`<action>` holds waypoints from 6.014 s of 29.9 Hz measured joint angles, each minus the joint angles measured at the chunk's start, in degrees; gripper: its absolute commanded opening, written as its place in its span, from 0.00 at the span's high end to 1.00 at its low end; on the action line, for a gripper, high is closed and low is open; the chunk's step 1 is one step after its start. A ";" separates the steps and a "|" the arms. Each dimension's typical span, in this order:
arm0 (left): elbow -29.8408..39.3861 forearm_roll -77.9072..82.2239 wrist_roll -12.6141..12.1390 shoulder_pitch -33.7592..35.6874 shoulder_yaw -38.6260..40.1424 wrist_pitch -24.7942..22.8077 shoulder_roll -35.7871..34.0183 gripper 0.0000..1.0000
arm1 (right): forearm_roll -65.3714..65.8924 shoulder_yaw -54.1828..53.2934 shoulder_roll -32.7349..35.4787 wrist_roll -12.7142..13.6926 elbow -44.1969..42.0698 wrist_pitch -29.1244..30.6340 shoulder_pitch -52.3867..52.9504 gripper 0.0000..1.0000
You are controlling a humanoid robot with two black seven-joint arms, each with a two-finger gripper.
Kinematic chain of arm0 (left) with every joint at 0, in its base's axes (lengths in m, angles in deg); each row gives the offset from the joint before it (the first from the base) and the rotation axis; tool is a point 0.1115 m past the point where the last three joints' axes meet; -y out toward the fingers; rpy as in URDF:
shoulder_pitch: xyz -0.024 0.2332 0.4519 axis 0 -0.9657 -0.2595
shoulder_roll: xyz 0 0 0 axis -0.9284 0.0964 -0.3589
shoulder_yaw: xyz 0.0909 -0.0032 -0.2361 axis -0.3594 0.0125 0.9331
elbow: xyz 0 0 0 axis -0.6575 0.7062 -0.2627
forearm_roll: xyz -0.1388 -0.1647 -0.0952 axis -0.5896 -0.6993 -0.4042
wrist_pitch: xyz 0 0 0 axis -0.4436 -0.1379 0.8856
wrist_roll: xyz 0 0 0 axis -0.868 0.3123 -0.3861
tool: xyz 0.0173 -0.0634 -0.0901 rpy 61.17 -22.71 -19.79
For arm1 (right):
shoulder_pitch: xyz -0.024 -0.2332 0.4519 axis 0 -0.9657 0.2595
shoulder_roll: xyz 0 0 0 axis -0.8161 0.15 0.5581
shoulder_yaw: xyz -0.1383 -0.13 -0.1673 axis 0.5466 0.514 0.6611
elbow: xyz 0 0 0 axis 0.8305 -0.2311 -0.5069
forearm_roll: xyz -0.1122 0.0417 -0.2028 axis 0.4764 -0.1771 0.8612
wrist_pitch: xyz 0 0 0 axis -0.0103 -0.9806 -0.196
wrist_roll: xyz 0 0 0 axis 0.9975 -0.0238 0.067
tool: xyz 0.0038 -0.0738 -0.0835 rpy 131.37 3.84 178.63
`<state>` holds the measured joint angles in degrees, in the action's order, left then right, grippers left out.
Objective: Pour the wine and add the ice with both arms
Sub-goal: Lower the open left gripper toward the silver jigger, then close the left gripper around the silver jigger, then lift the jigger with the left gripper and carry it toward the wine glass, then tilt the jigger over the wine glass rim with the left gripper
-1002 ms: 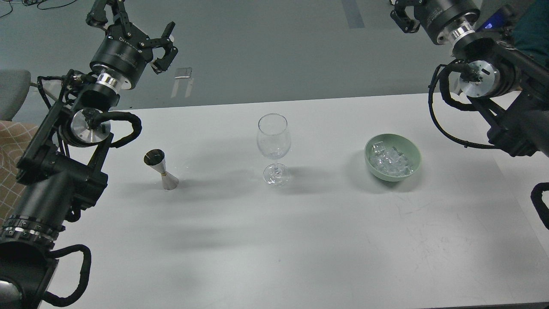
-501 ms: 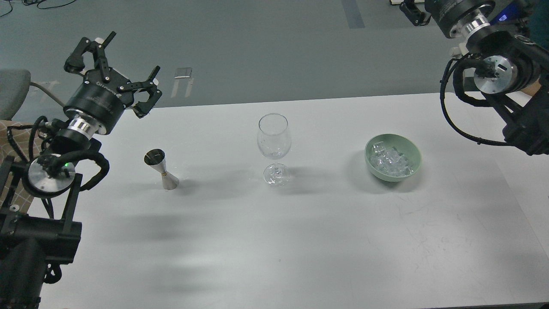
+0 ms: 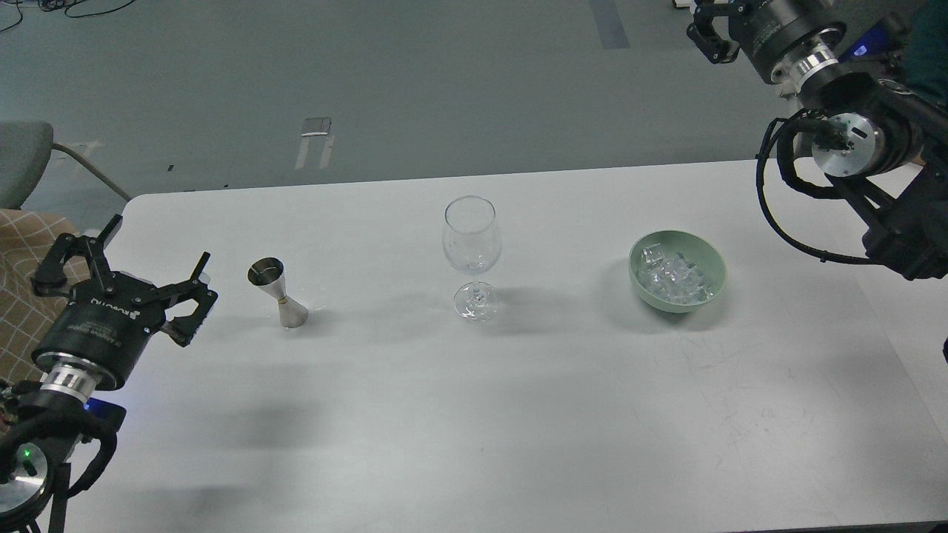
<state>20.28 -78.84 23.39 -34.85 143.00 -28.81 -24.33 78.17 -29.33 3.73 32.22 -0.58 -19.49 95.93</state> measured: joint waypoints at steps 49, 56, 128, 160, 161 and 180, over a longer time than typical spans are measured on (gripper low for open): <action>-27.09 1.67 0.92 13.09 -4.85 -0.38 9.61 0.01 | 0.16 0.17 -0.26 0.18 -0.05 -1.13 -1.44 0.00; -31.64 1.67 1.03 16.61 -5.17 -0.70 9.60 0.01 | 0.17 0.17 0.02 0.22 -0.10 -1.46 -1.56 0.00; -26.39 3.04 5.28 25.25 -9.81 1.64 9.59 0.96 | 0.40 0.00 0.62 0.18 -0.32 -2.54 -2.16 0.00; -11.00 8.97 5.31 29.17 -30.78 18.04 9.60 0.96 | 0.62 0.00 0.35 0.71 -0.15 -2.45 -3.75 0.00; -10.92 9.47 5.29 29.14 -30.97 18.07 9.60 0.96 | 0.62 0.00 0.35 0.71 -0.15 -2.45 -3.76 0.00; -10.36 19.67 5.38 29.26 -33.90 18.10 9.60 0.96 | 0.62 0.00 0.61 0.73 0.65 -2.48 -4.52 0.00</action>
<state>9.93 -59.17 28.77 -5.59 109.10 -10.71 -14.73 78.79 -29.33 4.34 32.94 0.08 -21.96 91.42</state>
